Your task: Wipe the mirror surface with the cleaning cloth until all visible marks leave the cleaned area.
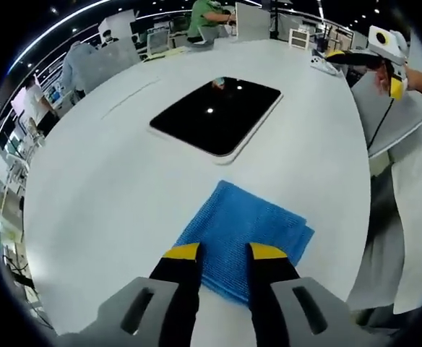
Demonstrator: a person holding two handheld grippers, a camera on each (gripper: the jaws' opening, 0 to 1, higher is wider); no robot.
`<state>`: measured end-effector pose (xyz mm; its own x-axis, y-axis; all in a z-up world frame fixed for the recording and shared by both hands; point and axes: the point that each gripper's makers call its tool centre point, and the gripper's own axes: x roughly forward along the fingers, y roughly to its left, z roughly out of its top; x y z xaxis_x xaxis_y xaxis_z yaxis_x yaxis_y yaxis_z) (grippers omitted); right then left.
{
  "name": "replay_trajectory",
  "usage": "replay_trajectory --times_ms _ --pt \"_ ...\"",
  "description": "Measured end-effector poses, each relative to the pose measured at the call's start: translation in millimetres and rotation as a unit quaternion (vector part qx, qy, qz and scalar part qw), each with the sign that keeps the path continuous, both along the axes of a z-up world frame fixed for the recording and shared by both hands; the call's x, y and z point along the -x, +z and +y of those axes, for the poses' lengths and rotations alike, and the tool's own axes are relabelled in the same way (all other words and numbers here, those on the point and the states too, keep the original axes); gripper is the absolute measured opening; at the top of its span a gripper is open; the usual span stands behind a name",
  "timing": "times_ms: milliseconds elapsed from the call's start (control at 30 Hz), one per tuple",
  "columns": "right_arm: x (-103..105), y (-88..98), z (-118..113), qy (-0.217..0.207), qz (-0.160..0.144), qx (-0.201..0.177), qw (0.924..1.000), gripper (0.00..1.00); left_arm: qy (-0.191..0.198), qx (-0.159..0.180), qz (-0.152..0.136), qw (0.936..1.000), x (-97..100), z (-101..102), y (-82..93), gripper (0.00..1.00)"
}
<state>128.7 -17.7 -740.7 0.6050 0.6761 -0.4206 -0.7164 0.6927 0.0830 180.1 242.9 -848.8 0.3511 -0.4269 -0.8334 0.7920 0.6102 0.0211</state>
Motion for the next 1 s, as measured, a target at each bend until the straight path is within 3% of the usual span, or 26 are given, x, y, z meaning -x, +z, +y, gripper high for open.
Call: replay_trajectory --times_ms 167,600,733,1000 --pt "-2 1.5 -8 -0.009 -0.002 0.002 1.0000 0.90 -0.002 0.004 0.003 1.0000 -1.3 2 0.9 0.23" --pt "-1 -3.3 -16 -0.018 0.002 0.006 0.9998 0.90 0.017 0.005 -0.035 0.9992 -13.8 11 8.1 0.24" --pt "-1 -3.2 -18 -0.022 0.002 0.005 0.9997 0.90 0.023 0.003 -0.026 0.9994 -12.0 13 4.7 0.25" --pt "-5 -2.5 -25 -0.032 0.000 -0.001 0.9995 0.91 0.014 0.017 -0.083 0.9963 -17.1 12 31.9 0.29"
